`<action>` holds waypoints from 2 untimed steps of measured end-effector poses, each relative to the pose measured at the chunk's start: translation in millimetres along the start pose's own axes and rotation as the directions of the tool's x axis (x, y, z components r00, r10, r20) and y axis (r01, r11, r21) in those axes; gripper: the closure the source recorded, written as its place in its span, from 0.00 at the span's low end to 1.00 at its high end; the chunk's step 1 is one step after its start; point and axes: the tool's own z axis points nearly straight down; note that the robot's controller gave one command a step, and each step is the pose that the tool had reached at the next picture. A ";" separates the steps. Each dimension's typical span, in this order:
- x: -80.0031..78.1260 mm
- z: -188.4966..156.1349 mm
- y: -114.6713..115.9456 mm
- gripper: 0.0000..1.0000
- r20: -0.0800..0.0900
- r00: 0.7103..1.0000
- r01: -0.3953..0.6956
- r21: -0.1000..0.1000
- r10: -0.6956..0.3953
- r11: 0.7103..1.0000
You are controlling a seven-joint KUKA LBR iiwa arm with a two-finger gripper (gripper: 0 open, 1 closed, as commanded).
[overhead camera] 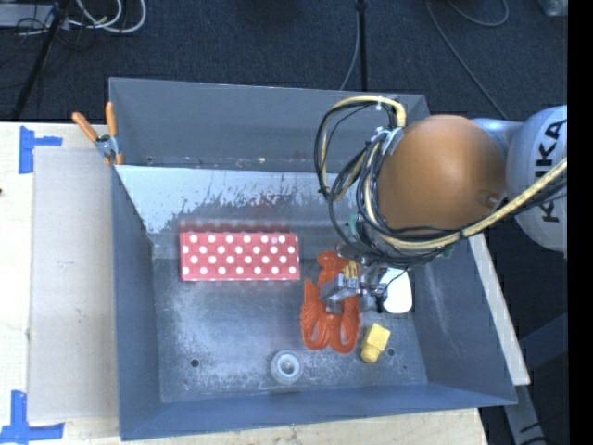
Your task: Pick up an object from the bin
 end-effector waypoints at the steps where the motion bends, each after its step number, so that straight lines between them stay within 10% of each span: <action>1: 0.3 1.1 0.7 1.00 0.000 1.000 -0.001 -0.003 0.001 1.000; 2: -5.3 -41.9 0.4 1.00 0.000 0.999 0.037 -0.009 -0.037 0.999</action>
Offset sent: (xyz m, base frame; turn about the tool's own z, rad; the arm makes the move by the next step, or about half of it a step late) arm 0.0069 0.0125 0.1272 -0.1010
